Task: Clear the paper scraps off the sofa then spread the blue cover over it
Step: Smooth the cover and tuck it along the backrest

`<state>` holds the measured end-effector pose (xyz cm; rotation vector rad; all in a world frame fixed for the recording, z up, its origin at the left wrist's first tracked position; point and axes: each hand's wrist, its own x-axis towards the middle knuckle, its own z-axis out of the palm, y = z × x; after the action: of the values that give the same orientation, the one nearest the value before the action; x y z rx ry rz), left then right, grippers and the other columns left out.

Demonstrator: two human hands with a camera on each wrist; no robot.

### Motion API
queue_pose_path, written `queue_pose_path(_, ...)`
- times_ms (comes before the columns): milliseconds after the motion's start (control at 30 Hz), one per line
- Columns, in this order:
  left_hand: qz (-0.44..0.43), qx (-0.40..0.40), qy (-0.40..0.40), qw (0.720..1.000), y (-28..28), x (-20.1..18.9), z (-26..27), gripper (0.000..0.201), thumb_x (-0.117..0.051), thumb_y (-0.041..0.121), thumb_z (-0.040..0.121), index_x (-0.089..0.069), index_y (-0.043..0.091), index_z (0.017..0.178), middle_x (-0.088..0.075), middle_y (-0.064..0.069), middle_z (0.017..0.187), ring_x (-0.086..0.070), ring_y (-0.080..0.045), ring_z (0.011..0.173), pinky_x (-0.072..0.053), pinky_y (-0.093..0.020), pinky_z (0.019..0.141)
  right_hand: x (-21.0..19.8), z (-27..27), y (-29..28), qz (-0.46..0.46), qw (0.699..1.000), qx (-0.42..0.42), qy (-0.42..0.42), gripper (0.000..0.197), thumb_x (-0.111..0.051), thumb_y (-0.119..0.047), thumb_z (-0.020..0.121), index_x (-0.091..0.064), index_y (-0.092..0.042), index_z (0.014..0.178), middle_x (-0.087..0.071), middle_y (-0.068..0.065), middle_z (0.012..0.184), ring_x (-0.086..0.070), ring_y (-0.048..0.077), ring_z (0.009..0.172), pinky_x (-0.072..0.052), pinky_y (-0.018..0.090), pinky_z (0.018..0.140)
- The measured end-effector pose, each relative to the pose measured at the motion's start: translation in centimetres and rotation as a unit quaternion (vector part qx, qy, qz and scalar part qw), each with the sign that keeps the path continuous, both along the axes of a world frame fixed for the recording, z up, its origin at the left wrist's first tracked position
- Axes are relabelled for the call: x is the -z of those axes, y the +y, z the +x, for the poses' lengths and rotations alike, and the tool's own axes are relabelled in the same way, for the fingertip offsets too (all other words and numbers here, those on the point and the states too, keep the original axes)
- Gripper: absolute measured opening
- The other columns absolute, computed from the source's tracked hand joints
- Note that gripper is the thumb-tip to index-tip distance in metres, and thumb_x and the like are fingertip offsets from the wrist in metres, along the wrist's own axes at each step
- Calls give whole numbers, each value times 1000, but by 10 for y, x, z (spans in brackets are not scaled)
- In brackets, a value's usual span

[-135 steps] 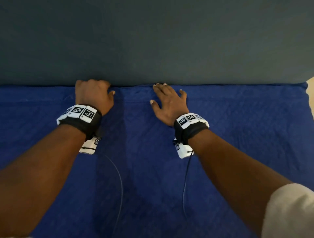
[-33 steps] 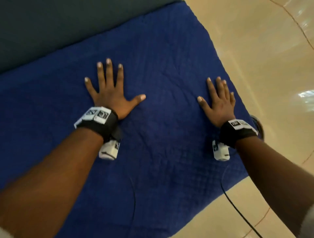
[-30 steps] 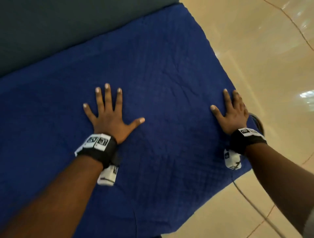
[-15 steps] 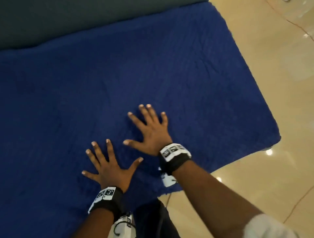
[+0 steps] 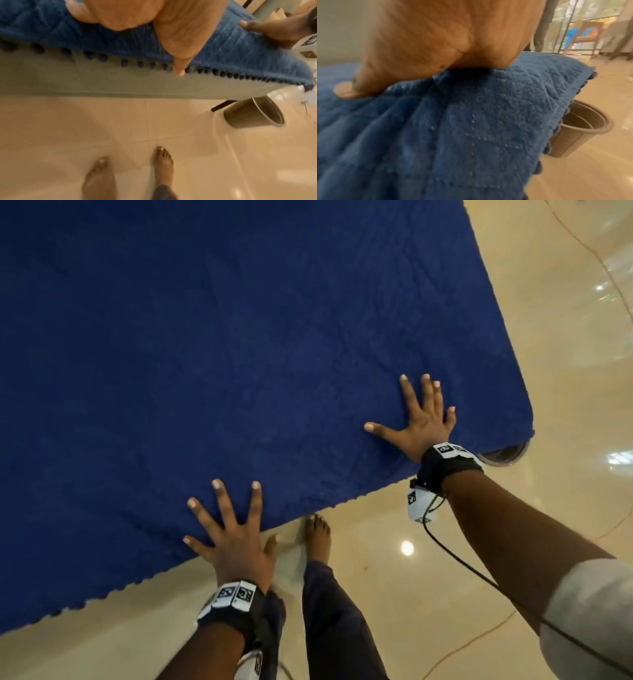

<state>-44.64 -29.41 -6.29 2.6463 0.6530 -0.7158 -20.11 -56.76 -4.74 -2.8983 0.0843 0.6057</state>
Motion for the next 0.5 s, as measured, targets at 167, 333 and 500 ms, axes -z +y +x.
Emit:
queue_pose_path(167,-20,-47,-89,995,-23,-9,-17,66,-73,48,77,-57,26,138,-29,-12,160,-21,-43,149,-31,-73,104,-5,-9,-17,77,976,194,-60,120,-53,-98,69,-4,-43,164,3,-6,175,1,19,162,-9,56,126)
queue_pose_path(333,-204,-291,-33,934,-47,7,-18,63,-44,75,83,-53,17,58,-59,2,55,-60,-24,61,-52,-42,74,4,-30,-90,175,869,434,-161,113,-57,-88,77,-34,-16,160,-35,9,165,-37,30,151,-33,48,123)
queue_pose_path(500,-487,-594,24,640,-81,30,10,35,-68,45,94,-63,22,120,-73,1,122,-69,-16,116,-50,-37,97,47,7,-226,382,732,560,-69,101,-55,-95,70,-52,-33,149,-67,-5,138,-64,28,128,-53,47,101)
